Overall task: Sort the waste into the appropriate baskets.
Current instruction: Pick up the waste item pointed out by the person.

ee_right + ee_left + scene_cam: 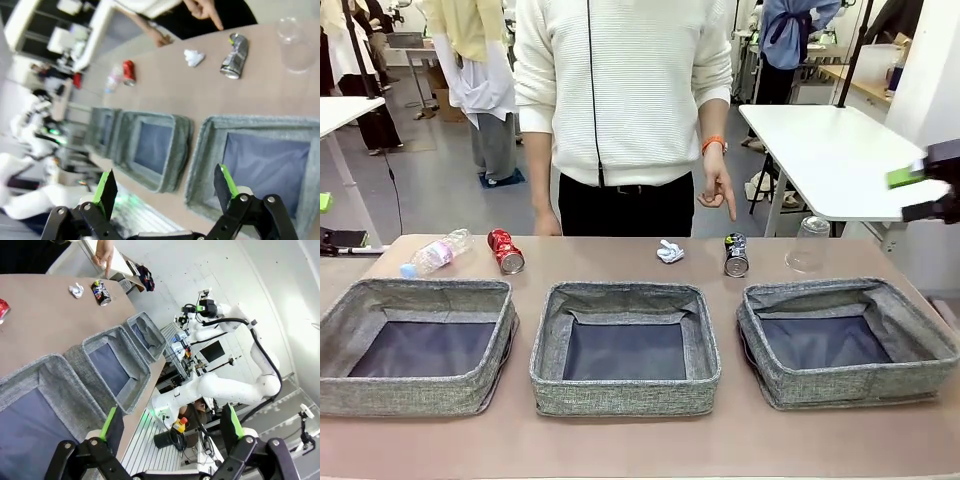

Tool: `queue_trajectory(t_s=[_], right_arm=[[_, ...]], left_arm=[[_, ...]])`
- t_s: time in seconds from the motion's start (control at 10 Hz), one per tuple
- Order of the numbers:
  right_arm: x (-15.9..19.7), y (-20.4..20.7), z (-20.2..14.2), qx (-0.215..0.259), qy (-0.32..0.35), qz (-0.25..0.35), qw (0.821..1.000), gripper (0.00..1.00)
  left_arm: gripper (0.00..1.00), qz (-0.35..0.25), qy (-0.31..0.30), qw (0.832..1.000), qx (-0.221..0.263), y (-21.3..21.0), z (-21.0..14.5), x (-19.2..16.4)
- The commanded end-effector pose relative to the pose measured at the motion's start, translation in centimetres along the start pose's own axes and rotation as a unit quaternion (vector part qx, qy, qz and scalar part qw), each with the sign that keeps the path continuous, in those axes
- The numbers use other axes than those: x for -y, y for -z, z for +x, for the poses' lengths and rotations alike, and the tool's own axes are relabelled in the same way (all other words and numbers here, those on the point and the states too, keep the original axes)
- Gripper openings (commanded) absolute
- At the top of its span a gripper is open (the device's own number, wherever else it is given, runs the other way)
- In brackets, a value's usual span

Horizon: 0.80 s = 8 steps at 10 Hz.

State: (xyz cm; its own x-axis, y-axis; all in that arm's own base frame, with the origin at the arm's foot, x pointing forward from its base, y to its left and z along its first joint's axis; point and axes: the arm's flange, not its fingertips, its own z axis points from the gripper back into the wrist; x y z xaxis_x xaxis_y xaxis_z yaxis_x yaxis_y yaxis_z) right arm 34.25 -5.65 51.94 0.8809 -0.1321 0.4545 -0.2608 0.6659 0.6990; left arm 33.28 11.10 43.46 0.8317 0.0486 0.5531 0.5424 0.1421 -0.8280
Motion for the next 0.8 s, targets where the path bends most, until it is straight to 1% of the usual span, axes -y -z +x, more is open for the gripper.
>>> queue_trajectory(t_s=[0.0, 0.1, 0.2, 0.3, 0.4, 0.6, 0.7], right_arm=[[-3.6, 6.2, 1.4, -0.076, -0.056, -0.098, 0.991, 1.0], [-5.1, 9.7, 2.1, -0.105, -0.075, -0.148, 0.98, 1.0], [-6.1, 11.8, 2.5, -0.128, -0.093, -0.162, 0.974, 1.0], [-6.4, 11.8, 2.8, -0.12, -0.103, -0.166, 0.973, 1.0], [-6.7, 10.7, 0.6, -0.099, -0.095, -0.127, 0.982, 1.0], [-6.7, 10.7, 0.6, -0.099, -0.095, -0.127, 0.982, 1.0], [-6.9, 12.4, 1.2, -0.114, -0.106, -0.139, 0.978, 1.0]], left_arm=[[1.0, -0.007, 0.013, 1.0, 0.003, -0.1, 0.1, 0.2], [1.0, -0.007, 0.013, 1.0, 0.003, -0.1, 0.1, 0.2], [1.0, -0.007, 0.013, 1.0, 0.003, -0.1, 0.1, 0.2], [1.0, -0.007, 0.013, 1.0, 0.003, -0.1, 0.1, 0.2], [1.0, -0.007, 0.013, 1.0, 0.003, -0.1, 0.1, 0.2], [1.0, -0.007, 0.013, 1.0, 0.003, -0.1, 0.1, 0.2], [1.0, -0.007, 0.013, 1.0, 0.003, -0.1, 0.1, 0.2]])
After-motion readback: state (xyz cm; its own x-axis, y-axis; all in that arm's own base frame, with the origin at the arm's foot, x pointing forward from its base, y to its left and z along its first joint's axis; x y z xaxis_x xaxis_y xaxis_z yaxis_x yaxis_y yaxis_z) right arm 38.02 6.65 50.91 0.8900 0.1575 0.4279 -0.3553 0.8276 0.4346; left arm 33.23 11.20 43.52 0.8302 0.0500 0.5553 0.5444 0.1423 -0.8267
